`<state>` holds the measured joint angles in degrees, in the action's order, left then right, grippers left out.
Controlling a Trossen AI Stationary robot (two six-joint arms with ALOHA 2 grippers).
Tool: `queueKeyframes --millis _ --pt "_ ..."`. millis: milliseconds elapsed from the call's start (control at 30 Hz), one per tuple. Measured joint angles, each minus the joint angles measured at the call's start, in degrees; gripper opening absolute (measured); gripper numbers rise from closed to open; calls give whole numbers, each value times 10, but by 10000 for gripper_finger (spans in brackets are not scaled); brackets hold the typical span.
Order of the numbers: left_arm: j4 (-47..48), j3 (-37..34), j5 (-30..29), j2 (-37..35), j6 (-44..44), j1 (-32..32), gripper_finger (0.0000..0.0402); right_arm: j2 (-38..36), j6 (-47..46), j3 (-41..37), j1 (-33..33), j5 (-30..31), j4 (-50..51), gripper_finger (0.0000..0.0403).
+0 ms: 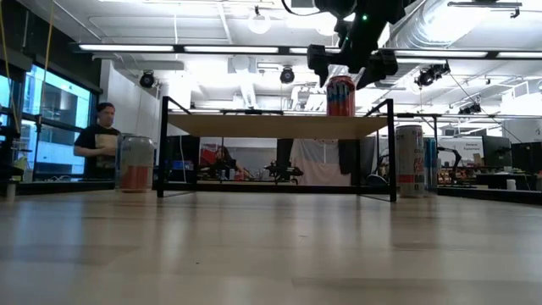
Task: Place canned beverage on shelf
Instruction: Put the top red soda can on the shelf
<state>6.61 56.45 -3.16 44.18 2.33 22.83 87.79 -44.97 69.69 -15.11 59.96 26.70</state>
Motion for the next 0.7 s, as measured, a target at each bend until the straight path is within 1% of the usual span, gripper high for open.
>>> queueKeyframes --millis 300,367,467,700 --pt "0 0 0 0 0 0 0 0 0 0 -34 -5 -2 394" --pt "0 0 0 0 0 0 0 0 0 0 -40 -17 -6 394" --pt "0 0 0 0 0 0 0 0 0 0 -47 -30 -8 394" --pt "0 0 0 0 0 0 0 0 0 0 -56 -32 -3 394"
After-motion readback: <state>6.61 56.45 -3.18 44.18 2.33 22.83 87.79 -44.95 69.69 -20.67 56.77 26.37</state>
